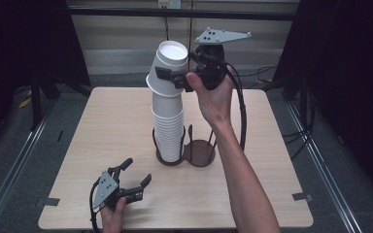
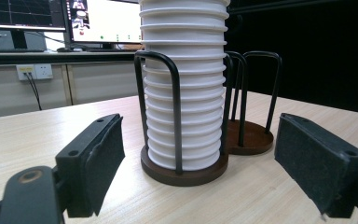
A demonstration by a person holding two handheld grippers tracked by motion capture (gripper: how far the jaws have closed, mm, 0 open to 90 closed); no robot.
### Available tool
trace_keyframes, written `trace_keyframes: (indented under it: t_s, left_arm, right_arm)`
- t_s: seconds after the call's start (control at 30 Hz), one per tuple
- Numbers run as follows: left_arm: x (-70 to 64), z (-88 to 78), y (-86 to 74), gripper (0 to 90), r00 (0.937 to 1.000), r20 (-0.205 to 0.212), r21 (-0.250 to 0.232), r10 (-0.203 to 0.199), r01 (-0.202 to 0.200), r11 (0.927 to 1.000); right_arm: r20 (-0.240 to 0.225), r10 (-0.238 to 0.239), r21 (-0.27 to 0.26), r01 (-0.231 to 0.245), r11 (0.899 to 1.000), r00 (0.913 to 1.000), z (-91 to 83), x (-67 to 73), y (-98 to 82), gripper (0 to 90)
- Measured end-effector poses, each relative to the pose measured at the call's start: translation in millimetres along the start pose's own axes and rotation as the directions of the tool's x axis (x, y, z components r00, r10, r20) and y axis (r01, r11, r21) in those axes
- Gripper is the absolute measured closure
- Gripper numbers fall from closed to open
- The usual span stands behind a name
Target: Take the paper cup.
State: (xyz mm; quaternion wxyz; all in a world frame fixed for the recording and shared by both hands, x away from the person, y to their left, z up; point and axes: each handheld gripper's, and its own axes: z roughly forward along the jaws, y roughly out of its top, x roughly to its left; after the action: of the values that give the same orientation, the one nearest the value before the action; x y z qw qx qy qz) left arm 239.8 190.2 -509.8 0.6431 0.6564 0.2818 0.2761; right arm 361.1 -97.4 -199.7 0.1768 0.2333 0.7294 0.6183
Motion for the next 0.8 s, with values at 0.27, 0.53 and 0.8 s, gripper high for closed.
trace_keyframes:
  t_s: [0.27, 0.53, 0.8]
  left_arm:
    - [0.0, 0.0, 0.0, 15.7, 1.0, 0.0, 0.0, 0.0, 0.0, 1.0]
    - [0.0, 0.0, 0.0, 15.7, 1.0, 0.0, 0.0, 0.0, 0.0, 1.0]
    - [0.1, 0.0, 0.0, 15.7, 1.0, 0.001, 0.0, 0.001, -0.001, 1.0]
  right_arm:
    - [-0.011, 0.015, -0.053, -0.016, 0.998, 0.9998, -11.8, 0.5, 2.3, 20.7]
    - [-0.007, 0.024, -0.088, -0.024, 0.996, 0.9997, -28.4, 1.0, 4.6, 20.8]
    - [0.002, 0.036, -0.117, -0.036, 0.993, 0.9993, -46.8, 0.7, 0.7, 20.7]
